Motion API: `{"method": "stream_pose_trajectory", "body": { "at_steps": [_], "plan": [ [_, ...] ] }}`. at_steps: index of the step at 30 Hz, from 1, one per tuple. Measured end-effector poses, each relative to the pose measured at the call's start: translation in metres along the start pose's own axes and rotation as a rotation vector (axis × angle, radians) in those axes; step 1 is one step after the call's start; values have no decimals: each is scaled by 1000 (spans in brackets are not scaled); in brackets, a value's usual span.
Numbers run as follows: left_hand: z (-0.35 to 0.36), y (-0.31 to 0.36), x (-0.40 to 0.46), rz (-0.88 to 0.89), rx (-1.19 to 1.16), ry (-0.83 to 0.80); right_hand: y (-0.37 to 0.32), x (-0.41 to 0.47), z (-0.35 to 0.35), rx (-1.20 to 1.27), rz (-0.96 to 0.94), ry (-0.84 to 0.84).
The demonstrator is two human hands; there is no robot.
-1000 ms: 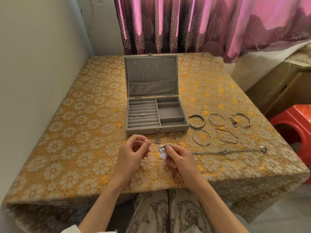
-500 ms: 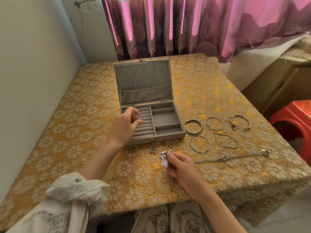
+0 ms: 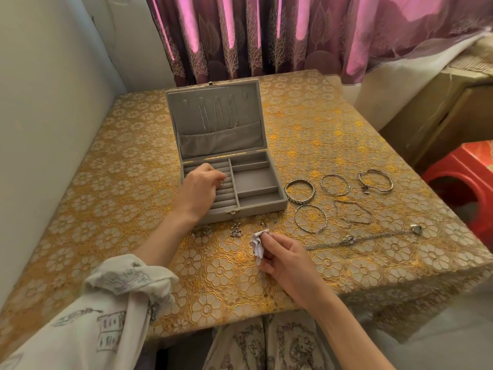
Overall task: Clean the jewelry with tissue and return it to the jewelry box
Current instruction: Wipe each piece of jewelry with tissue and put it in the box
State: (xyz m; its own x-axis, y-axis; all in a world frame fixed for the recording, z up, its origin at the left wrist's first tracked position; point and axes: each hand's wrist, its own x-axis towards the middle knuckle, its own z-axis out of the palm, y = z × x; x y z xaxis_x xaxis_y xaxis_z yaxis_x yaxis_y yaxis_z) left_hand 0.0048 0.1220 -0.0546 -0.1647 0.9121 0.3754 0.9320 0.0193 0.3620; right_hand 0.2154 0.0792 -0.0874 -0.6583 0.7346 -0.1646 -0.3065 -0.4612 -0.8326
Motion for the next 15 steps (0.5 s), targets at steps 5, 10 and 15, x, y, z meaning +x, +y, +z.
{"method": "stream_pose_trajectory", "body": {
  "at_steps": [5, 10, 15],
  "plan": [
    [-1, -1, 2, 24, 21, -24, -3, -1, 2, 5, -24, -6],
    [0, 0, -1, 22, 16, -8, -2, -2, 2, 8, -27, -3],
    [2, -3, -7, 0, 68, 2, 0, -2, 2, -8, -28, 10]
  ]
}}
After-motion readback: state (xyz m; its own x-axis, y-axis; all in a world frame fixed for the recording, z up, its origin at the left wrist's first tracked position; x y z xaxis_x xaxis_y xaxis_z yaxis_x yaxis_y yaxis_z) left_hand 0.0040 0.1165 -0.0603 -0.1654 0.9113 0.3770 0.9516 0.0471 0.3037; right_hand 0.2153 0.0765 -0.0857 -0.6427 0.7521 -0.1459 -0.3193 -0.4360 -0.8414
